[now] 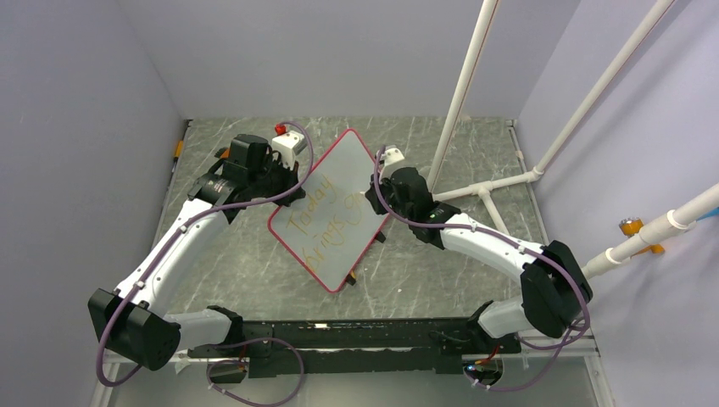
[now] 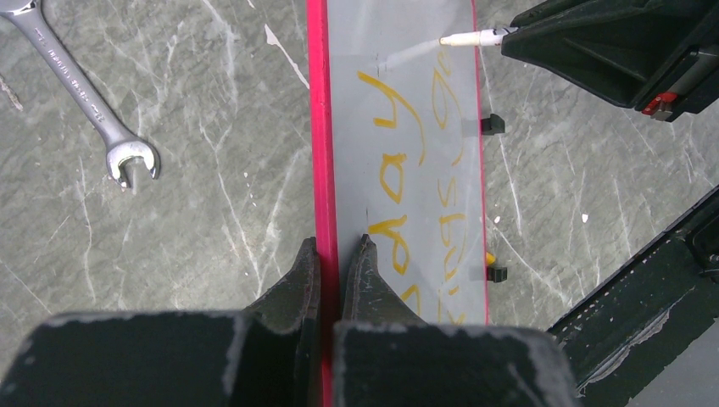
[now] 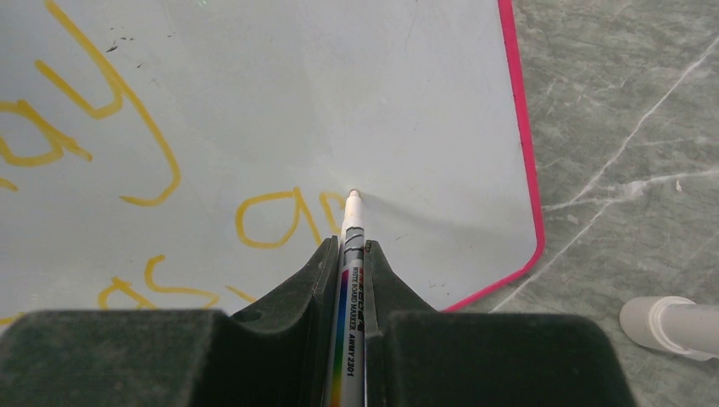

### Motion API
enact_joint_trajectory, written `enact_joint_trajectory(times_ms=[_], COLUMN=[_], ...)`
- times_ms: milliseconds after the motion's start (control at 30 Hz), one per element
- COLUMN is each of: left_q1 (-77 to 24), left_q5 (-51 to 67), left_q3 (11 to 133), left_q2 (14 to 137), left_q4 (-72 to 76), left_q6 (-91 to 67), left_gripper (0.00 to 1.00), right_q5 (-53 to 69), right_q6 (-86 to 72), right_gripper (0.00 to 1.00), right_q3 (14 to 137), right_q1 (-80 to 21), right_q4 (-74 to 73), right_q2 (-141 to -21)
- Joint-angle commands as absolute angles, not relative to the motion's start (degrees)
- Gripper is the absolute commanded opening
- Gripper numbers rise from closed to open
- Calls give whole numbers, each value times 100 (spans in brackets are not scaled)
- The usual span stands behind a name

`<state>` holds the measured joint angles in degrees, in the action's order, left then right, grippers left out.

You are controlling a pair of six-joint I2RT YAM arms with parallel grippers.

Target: Write a sentence on the whiteboard

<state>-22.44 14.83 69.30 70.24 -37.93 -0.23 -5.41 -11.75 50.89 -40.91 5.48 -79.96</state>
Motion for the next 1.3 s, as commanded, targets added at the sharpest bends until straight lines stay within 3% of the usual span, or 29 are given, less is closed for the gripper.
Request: enact_joint_trajectory(times_ms=[0, 267, 633, 1267], left_q1=[-2206, -2206, -2206, -2206], left_q5=[430, 427, 428, 405], left_q3=[6824, 6824, 6832, 6812], left_q2=[7180, 7180, 7159, 7143], left_q4=[-4245, -4245, -4251, -4230], left_q6=[910, 913, 909, 914], left_gripper=[0, 0, 0, 0], right_q5=[-31, 250, -693, -810], right_q6=[-1149, -1169, -1322, -1381], right_gripper=[0, 0, 0, 0], right_q3=[5200, 5101, 4651, 5110], right_q1=[-4126, -4131, -4124, -3872], right_q4=[799, 879, 1106, 1018], right_q2=[-7926, -7812, -7120, -7727])
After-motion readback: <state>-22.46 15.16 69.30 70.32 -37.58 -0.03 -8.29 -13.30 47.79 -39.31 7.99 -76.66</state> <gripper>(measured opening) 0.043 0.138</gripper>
